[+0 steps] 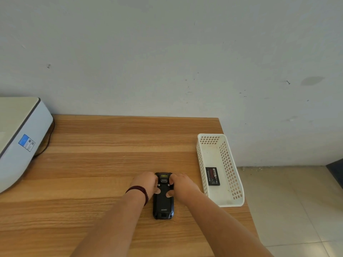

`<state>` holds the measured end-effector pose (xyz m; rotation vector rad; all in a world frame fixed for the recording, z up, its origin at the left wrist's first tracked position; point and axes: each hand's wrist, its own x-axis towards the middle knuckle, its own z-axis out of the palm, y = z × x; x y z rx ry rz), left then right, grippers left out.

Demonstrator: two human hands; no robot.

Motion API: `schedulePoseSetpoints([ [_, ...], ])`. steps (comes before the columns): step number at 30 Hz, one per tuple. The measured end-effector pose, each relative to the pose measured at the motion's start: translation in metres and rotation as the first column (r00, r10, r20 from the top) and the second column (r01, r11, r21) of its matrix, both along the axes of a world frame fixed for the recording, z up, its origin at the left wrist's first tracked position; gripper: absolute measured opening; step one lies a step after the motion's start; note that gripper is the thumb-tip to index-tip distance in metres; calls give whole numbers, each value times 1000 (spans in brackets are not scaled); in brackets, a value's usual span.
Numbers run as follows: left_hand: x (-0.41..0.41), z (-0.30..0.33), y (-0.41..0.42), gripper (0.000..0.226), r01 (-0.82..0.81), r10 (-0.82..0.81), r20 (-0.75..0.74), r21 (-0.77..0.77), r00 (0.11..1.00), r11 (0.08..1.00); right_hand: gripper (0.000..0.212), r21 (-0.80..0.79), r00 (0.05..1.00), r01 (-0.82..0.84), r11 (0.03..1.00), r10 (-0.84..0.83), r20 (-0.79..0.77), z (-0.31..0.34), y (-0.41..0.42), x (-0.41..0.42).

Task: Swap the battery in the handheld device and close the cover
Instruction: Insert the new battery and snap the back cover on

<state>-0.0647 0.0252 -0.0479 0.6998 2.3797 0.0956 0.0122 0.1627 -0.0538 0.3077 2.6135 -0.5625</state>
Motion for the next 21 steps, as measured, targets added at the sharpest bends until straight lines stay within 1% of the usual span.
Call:
schedulePoseSetpoints([
  [1, 1, -1, -1, 23, -13, 13, 10, 6, 1000, 1000, 43, 0, 1000, 0, 1000, 0, 1, 1, 0, 0],
  [2, 3, -3, -3, 20, -38, 38, -5, 54, 999, 998, 43, 1, 1000, -1, 1000, 1, 1, 1, 0, 1],
  [3, 5, -6, -6, 19, -70, 76, -42, 132, 996, 989, 43, 4, 1000, -3, 1000, 3, -3, 1, 0, 1],
  [4, 8, -7, -9, 23, -89, 108, -83, 203, 991, 975, 43, 7, 1000, -4, 1000, 4, -7, 1, 0, 1],
  [5, 10, -8, -10, 27, -80, 111, -114, 246, 987, 966, 42, 7, 1000, -5, 1000, 5, -8, 1, -1, 2],
  [7, 12, -9, -11, 29, -32, 79, -151, 291, 985, 956, 42, 1, 1000, 2, 1000, -2, -5, 1, -1, 3],
  [11, 12, -8, -11, 26, -6, 50, -133, 313, 990, 950, 42, -9, 1000, 16, 1000, -17, -14, 2, -1, 5],
  [21, 15, -11, -7, 27, -94, 128, -95, 304, 987, 948, 41, -29, 997, 45, 999, -46, -59, 2, -3, 9],
])
